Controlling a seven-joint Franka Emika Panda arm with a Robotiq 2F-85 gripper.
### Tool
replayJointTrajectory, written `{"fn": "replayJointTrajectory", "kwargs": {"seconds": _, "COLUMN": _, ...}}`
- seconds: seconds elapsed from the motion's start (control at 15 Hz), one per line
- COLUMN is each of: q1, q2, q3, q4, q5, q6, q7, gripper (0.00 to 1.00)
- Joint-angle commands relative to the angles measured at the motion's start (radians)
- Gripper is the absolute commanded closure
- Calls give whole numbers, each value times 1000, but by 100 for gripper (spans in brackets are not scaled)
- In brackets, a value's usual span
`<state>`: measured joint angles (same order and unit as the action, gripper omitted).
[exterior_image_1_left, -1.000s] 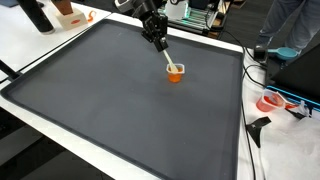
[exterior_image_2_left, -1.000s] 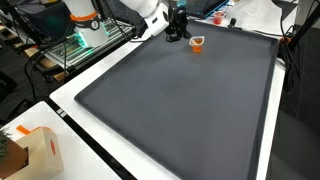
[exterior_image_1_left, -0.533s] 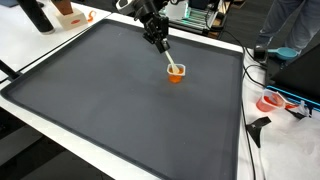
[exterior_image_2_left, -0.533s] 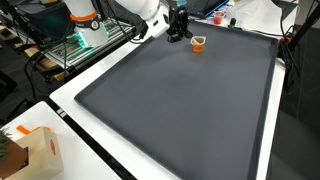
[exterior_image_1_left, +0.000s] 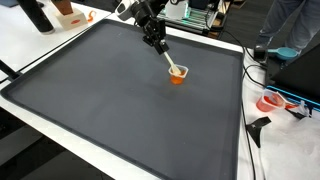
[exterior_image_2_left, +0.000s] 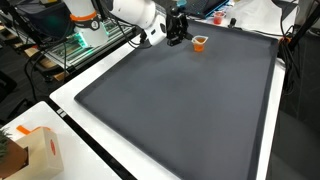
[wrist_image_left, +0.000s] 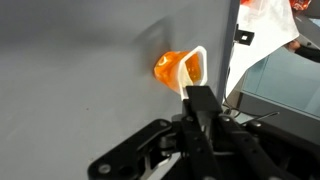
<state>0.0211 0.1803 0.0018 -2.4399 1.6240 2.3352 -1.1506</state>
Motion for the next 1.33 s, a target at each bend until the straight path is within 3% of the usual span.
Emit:
{"fn": "replayJointTrajectory", "kwargs": {"seconds": 0.0, "q1": -17, "q2": 34, "q3": -16, "q4": 8, "q5": 52, "q6": -61, "q7": -52, "gripper": 97}}
{"fn": "replayJointTrajectory", "kwargs": {"seconds": 1.27, "q1": -45, "q2": 137, "q3": -59, "q4": 39, "q5": 95, "q6": -259, "q7": -112, "gripper": 97}}
